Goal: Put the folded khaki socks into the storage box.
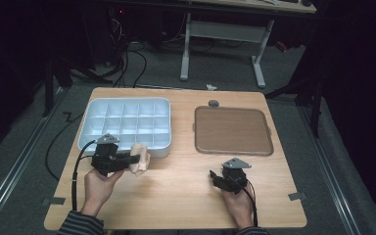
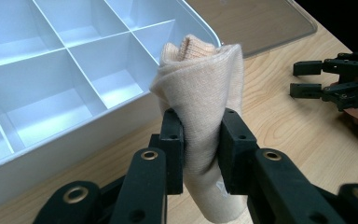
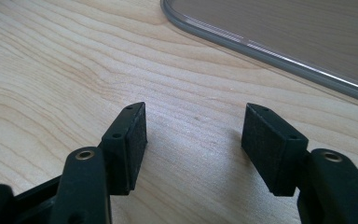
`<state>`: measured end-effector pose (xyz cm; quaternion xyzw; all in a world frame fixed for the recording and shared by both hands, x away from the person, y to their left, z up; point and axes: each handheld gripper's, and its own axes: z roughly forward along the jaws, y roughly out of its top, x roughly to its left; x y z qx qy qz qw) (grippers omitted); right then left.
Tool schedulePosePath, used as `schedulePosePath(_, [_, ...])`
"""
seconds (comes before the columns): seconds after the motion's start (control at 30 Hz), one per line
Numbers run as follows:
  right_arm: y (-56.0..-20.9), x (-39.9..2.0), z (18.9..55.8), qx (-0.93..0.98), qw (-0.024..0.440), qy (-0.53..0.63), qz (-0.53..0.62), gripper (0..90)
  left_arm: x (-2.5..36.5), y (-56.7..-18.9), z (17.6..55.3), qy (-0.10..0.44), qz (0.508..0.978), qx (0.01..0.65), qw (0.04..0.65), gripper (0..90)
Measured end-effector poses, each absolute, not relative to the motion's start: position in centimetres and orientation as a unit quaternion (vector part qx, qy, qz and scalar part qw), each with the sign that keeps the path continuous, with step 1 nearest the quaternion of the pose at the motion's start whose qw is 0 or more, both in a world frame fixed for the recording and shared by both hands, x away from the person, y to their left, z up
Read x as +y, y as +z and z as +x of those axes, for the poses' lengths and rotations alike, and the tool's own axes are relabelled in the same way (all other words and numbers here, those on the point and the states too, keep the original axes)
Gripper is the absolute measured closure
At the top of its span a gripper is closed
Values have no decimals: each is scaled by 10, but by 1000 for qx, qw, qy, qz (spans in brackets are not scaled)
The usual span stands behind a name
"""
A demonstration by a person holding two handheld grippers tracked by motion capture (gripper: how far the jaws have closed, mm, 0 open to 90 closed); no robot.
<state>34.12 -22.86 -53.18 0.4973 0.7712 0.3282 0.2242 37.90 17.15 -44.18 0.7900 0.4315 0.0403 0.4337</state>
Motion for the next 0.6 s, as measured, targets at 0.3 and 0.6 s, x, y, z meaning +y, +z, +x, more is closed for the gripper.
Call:
schedulePosePath(0.3, [-532,-228,341,771,224,328,498,402,177,-438,385,42,787,436,435,741])
schedulePosePath(0.6, [-532,-228,341,771,224,328,498,401,184,-436,392,36,779,445,441,742])
